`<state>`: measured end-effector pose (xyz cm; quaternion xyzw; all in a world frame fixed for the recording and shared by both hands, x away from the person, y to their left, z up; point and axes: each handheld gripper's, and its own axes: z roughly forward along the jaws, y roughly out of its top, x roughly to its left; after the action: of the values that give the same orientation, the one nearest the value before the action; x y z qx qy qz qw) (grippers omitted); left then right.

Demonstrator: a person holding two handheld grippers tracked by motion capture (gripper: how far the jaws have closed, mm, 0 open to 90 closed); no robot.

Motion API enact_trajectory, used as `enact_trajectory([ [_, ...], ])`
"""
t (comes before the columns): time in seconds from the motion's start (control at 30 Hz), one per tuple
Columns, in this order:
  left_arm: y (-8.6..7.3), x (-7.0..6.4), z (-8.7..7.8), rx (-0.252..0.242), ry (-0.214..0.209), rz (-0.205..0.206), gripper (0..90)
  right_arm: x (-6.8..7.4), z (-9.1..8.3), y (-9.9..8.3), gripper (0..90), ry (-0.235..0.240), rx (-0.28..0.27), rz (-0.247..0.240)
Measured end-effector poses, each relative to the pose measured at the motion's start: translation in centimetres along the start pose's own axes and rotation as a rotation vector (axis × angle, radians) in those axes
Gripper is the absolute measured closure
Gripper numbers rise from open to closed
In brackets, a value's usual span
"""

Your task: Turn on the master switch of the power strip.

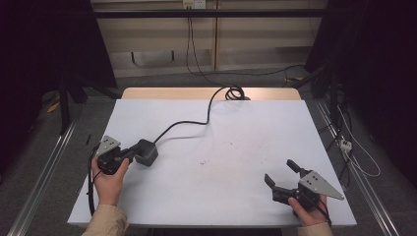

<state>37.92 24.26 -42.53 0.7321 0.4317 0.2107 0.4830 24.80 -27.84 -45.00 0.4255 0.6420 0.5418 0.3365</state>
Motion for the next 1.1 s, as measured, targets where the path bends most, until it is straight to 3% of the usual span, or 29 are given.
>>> enact_trajectory([
  [0.4,-0.07,0.00,0.18,-0.001,-0.002,-0.011,90.0,0.01,-0.03,-0.01,7.5,0.002,0.000,0.002],
  [1.1,-0.24,-0.24,0.30,0.005,0.010,0.015,90.0,0.05,-0.05,-0.02,7.6,0.003,0.001,0.001],
])
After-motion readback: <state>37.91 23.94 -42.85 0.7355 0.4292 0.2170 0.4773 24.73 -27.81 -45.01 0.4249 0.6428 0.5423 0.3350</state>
